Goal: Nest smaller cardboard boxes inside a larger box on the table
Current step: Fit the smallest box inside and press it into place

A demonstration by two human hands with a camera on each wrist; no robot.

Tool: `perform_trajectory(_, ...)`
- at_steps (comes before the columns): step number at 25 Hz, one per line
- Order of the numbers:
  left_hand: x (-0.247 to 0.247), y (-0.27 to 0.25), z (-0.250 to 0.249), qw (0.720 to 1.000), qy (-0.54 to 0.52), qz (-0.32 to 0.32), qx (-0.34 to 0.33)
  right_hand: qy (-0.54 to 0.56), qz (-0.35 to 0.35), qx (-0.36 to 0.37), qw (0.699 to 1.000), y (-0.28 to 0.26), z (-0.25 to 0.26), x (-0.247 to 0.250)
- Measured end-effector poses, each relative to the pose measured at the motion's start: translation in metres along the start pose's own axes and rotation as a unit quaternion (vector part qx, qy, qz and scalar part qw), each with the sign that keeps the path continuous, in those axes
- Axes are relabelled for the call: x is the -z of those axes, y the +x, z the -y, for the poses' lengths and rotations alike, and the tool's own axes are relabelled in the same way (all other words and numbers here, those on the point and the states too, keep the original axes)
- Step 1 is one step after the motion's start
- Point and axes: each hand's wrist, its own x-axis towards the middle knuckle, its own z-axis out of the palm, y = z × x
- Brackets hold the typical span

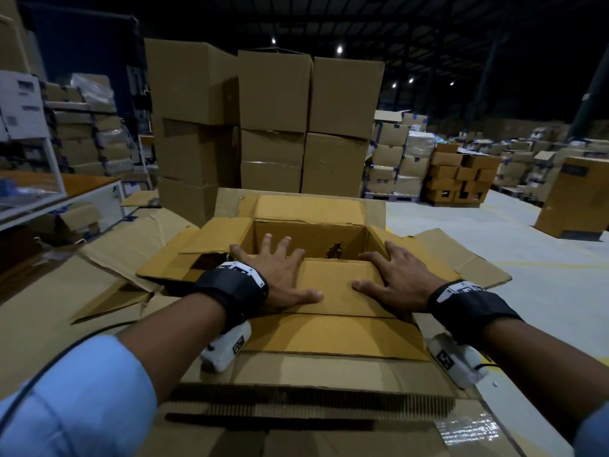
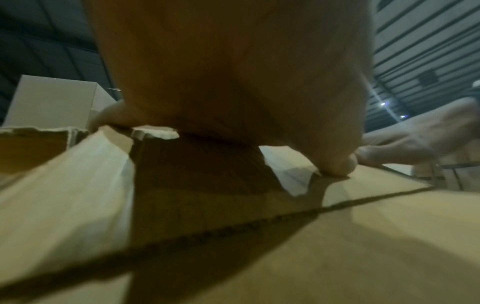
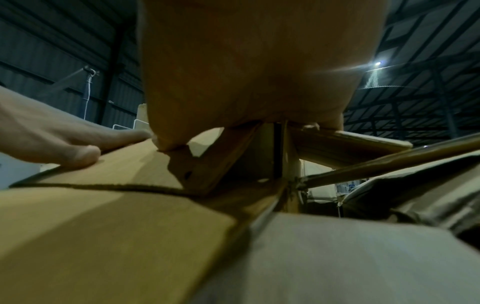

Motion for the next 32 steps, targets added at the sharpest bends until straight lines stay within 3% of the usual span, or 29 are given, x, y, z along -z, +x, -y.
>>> perform_trajectory(4, -0.002, -0.003, 0.000, 1.000, -0.004, -0.020, 0.004, 0.004, 0.034, 0.014, 0.999, 0.015, -0.004, 0.012)
perform_trajectory(13, -0.003, -0.007, -0.003, 0.999, -0.004, -0.034, 0.010, -0.071, 0.005, 0.077, 0.995, 0.096, 0.036, 0.088)
perform_trajectory(19, -0.008, -0.006, -0.003, 0.999, 0.005, -0.049, 0.012, -0.103, 0.025, 0.092, 0.990, 0.152, 0.053, 0.081)
perform_trajectory(28, -0.011, -0.007, -0.006, 0.997, 0.020, -0.069, 0.017, -0.125, 0.076, 0.051, 0.988, 0.203, 0.051, 0.094)
perform_trajectory(32, -0.012, -0.009, -0.006, 0.997, 0.019, -0.075, 0.013, -0.100, 0.093, 0.067, 0.988, 0.212, 0.061, 0.059)
